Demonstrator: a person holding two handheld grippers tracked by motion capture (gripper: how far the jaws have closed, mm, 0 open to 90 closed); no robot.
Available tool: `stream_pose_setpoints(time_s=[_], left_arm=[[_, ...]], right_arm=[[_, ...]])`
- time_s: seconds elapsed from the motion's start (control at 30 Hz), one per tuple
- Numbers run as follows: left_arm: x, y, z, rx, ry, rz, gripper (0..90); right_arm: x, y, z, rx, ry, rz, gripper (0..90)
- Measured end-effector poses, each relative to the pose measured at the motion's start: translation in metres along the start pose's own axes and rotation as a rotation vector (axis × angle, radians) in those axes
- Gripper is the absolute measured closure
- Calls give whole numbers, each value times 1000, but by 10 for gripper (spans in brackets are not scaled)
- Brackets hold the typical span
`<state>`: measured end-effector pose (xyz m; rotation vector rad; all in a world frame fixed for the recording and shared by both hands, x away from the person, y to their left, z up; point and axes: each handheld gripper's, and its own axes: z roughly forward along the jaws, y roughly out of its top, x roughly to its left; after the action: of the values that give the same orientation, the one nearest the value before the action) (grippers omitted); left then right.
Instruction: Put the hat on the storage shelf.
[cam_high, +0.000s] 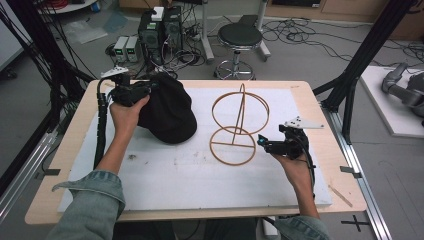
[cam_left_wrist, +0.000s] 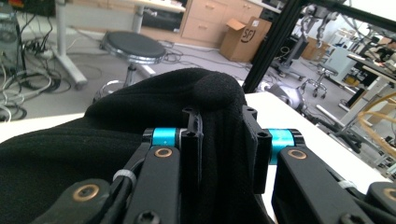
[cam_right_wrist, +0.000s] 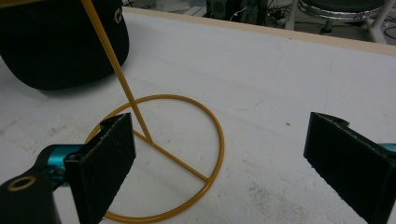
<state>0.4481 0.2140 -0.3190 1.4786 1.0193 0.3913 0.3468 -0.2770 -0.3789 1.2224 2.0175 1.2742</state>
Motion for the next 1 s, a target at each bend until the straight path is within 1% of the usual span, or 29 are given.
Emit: stream_pose_setpoints(time_s=[0.03,0.1,0.13,0.17,0.27,0.37,0.47,0.6,0.67,0.73,0.8,0.93,1.0], left_arm=[[-2,4,-3,-12,-6,1,731],[-8,13,-12,-47,-30,-24,731],[-9,16,-14,-54,-35,-29,731],[-11,19,-17,-64,-43,-36,731],[-17,30,-26,-96,-56,-36,731],[-23,40,-35,-118,-62,-32,731],[-26,49,-43,-141,-76,-30,731],[-31,62,-51,-153,-90,-21,731],[-34,68,-55,-164,-89,-7,731],[-38,74,-59,-180,-104,-11,731],[-42,79,-62,-194,-109,-7,731],[-50,89,-65,-217,-142,-19,731],[-55,94,-66,-228,-165,-25,731]], right_arm=[[0,0,0,-3,2,0,88],[0,1,-1,-7,4,2,88],[-1,1,-2,-13,4,-1,88],[0,2,-3,-12,4,6,88],[1,2,-4,-15,6,7,88],[1,4,-5,-24,9,3,88],[1,5,-7,-33,10,4,88],[1,6,-9,-38,13,4,88],[2,6,-9,-38,15,2,88],[1,6,-9,-40,15,6,88],[0,7,-10,-42,14,8,88],[-3,6,-13,-46,13,21,88],[-5,6,-14,-52,12,23,88]])
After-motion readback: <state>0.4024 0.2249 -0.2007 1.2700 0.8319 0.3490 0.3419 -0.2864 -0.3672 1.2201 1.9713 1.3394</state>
